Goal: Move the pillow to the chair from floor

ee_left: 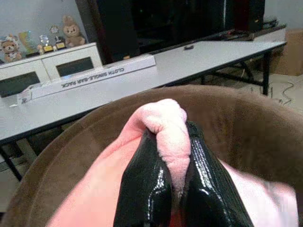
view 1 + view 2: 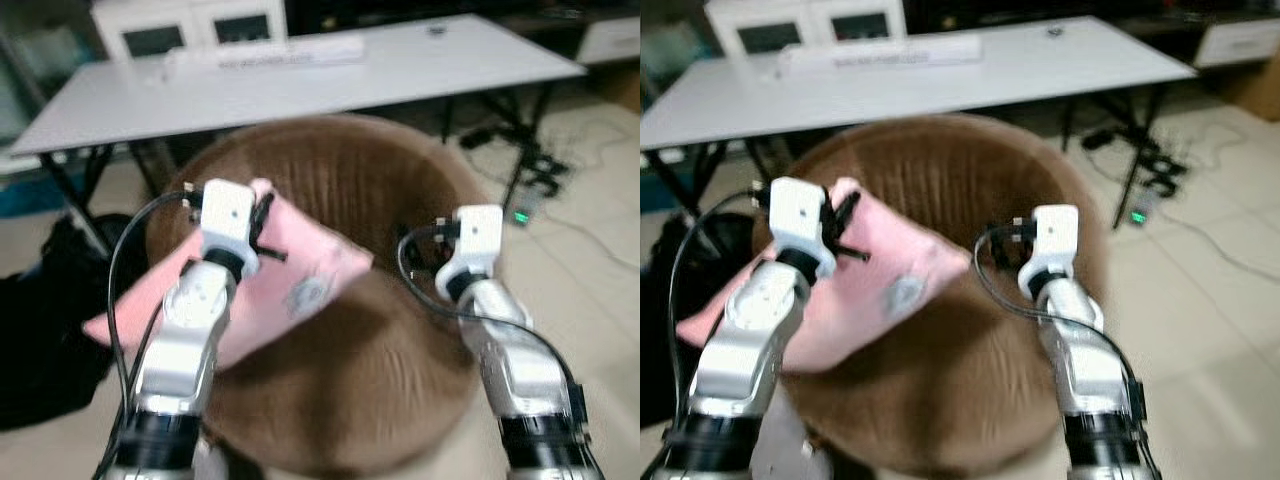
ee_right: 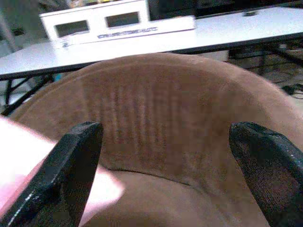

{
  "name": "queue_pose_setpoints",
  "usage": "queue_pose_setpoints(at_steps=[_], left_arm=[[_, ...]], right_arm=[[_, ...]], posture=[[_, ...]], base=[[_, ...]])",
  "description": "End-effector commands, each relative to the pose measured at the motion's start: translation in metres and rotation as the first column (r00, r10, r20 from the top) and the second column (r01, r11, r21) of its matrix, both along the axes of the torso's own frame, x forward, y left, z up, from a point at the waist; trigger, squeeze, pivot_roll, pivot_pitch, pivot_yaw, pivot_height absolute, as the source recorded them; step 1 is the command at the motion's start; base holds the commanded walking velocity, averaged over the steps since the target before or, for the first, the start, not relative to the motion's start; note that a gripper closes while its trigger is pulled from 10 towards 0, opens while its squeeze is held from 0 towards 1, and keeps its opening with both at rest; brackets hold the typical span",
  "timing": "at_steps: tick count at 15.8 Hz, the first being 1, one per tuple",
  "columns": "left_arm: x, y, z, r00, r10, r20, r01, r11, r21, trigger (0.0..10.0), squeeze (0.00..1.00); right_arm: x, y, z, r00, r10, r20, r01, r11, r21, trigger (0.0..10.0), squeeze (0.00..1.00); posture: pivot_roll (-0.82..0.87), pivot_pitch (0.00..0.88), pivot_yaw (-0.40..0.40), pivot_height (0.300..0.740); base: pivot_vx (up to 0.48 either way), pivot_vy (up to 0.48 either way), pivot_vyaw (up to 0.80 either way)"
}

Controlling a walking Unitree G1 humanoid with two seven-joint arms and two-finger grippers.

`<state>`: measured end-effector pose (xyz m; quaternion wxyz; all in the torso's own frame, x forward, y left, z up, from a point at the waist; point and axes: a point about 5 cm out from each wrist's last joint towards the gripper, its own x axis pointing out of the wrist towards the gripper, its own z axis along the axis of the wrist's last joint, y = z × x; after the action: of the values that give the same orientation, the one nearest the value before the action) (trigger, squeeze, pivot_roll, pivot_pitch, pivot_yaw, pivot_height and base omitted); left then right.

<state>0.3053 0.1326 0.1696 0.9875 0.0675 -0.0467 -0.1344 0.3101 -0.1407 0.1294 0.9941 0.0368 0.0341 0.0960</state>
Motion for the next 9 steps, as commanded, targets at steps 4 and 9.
queue_pose_setpoints(at_steps=[4, 9], left_arm=[[-0.002, -0.004, -0.003, 0.996, -0.088, -0.028, 0.089, 0.993, 0.079, 10.0, 0.00], [-0.003, -0.009, -0.018, 0.983, -0.144, -0.114, 0.155, 0.983, 0.099, 10.0, 0.00]], right_arm=[[-0.001, 0.012, 0.002, 0.997, 0.073, 0.004, -0.073, 0.997, -0.006, 10.0, 0.00], [-0.004, 0.003, 0.003, 0.991, 0.136, 0.008, -0.136, 0.990, -0.045, 10.0, 0.00]], posture=[[0.03, 0.000, 0.084, 0.740], [0.03, 0.000, 0.064, 0.740]], base=[[0.000, 0.000, 0.00], [0.000, 0.000, 0.00]])
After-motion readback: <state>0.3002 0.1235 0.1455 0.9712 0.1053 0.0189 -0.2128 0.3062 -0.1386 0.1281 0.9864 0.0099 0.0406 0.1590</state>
